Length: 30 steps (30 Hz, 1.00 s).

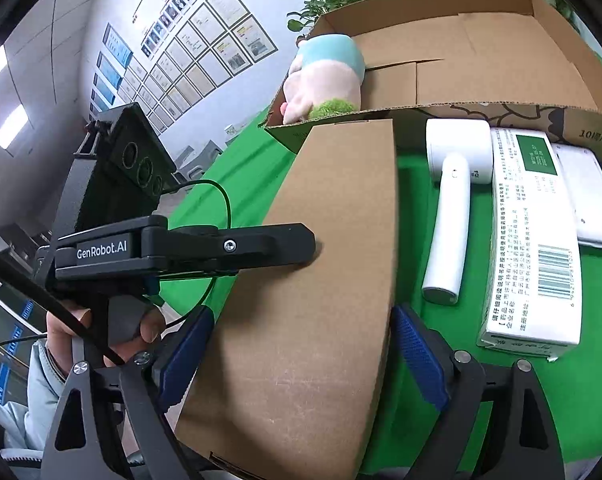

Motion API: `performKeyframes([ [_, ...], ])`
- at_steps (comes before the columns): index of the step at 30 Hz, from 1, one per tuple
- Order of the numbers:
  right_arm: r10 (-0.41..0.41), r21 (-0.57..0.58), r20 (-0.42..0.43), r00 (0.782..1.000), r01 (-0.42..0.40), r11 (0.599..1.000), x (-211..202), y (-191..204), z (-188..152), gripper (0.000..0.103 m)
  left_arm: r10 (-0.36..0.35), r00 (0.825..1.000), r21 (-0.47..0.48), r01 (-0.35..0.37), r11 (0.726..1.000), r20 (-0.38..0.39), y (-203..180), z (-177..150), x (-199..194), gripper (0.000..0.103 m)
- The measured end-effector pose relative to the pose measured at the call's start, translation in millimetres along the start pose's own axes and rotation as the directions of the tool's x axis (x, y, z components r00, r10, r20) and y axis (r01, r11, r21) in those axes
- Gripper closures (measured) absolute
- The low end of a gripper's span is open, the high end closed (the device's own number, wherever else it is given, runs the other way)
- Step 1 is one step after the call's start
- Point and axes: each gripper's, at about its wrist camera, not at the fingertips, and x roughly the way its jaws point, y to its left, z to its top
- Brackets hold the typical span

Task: Organize objects
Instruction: 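Grasp the long brown cardboard box with the right gripper, then lift the brown box and lower it into the tray beside the plush toy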

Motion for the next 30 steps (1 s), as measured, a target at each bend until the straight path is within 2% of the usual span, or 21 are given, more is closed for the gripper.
performKeyframes([
  [2,0.036,0.031,-0.006,0.999,-0.036,0.999,-0.3,-2.7,-1.0,0.015,-0.004,1.000,-0.028,0.004,1.000,-0.007,0.5,-1.7,3.4,0.023],
  [7,0.055,0.043,0.005,0.998,-0.055,0.998,-6.5,-5.1,-4.1,0.015,-0.015,1.000,-0.037,0.015,0.999,0.008,-3.8,-4.3,0.6,0.022],
  [16,0.045,-0.001,0.079,0.996,-0.045,0.999,-25.7,6.1,-1.5,0.015,-0.011,0.997,0.049,0.007,0.999,0.081,-34.7,0.3,-19.8,0.025],
  [25,0.013,-0.069,0.202,0.979,0.001,0.998,-65.0,22.4,27.3,0.015,-0.021,0.986,0.183,-0.009,0.983,0.163,-89.3,38.3,-42.0,0.027],
  [30,-0.001,-0.097,0.267,0.964,0.027,0.995,-82.7,28.8,60.1,0.015,-0.027,0.978,0.262,-0.028,0.965,0.207,-121.2,69.4,-51.9,0.028],
])
